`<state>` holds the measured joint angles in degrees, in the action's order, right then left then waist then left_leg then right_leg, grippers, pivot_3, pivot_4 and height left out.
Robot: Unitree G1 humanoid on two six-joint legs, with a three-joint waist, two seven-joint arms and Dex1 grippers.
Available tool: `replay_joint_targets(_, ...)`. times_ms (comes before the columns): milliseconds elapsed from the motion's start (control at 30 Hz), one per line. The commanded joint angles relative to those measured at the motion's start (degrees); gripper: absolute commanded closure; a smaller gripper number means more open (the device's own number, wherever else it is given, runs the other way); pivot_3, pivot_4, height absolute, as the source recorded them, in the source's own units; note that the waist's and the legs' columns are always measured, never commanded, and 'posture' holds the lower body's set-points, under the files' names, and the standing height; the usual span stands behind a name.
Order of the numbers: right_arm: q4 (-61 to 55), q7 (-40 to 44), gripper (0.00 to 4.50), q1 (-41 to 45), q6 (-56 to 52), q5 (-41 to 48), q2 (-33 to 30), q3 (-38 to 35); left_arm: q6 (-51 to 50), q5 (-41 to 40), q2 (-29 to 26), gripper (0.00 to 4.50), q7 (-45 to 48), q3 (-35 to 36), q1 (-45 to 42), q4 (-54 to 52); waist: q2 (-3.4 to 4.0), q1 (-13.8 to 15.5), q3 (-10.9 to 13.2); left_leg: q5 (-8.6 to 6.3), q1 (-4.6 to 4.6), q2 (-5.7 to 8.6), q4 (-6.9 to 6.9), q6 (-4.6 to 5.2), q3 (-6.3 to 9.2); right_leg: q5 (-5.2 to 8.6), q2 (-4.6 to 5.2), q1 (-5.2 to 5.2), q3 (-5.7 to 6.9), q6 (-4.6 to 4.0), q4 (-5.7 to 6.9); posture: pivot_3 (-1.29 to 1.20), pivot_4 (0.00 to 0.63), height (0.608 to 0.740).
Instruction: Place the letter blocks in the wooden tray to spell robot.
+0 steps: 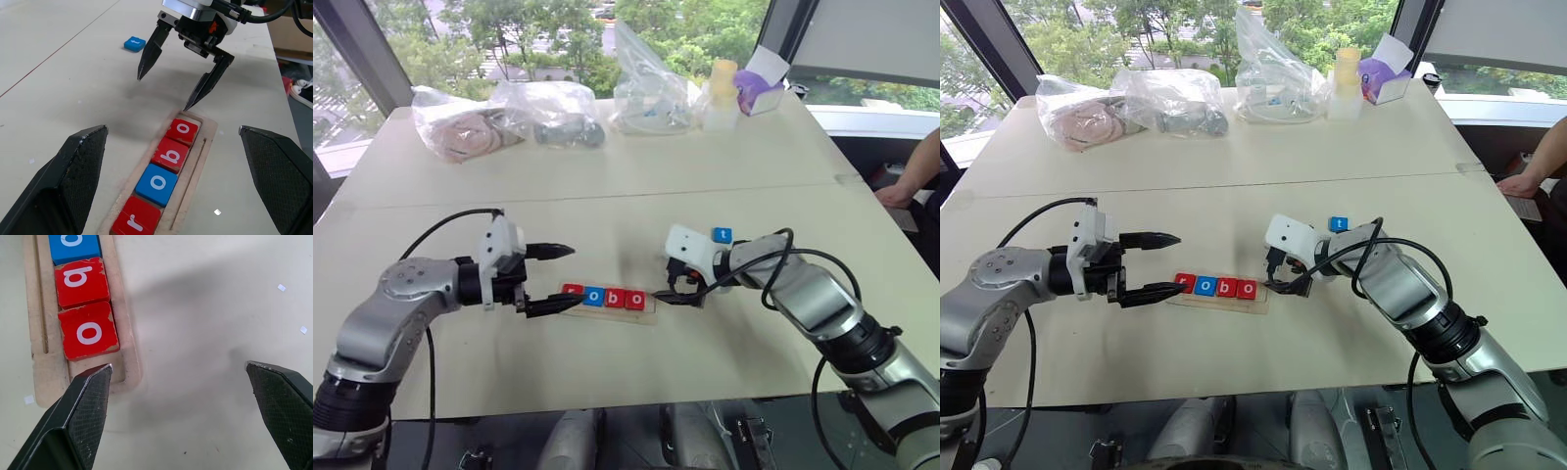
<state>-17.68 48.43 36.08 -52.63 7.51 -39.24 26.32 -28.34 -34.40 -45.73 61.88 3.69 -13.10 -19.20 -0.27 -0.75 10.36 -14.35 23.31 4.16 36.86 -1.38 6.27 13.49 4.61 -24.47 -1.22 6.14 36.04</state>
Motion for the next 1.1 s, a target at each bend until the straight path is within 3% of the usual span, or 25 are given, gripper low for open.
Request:
replay_joint_targets(33, -1.9, -0.5, 0.05, -0.3, 0.1, -0.1, 0.7, -0.8, 0.6, -0.5, -0.2, 0.0, 0.4, 1.1, -0.3, -1.0, 0.0, 0.0, 0.0, 0.0, 0.0, 0.0, 0.0, 0.0, 0.0, 0.0, 0.0, 0.0, 0.0, 0.0, 0.0, 0.0, 0.15, 0.74)
replay_joint_targets(833, 4.0, 0.0, 0.05, 0.7, 4.2, -2.6, 6.1, 2.0, -0.2, -0.9, -1.0, 0.0, -0.3, 2.2, 0.4, -2.0, -0.01, -0.1, 0.0, 0.0, -0.01, 0.0, 0.02, 0.0, 0.0, -0.01, -0.07, 0.0, 0.0, 0.0, 0.04, 0.0, 0.15, 0.74)
replay_joint_targets(1100, 4.6, 0.6, 0.05, 1.2, 4.2, -2.9, 5.2, 0.5, -0.2, -1.1, -0.7, 0.0, -0.8, 2.1, 0.5, -2.1, -0.01, -0.1, 0.0, 0.0, -0.01, 0.01, 0.03, 0.0, 0.0, -0.01, -0.07, 0.0, 0.0, 0.0, 0.04, 0.0, 0.15, 0.74)
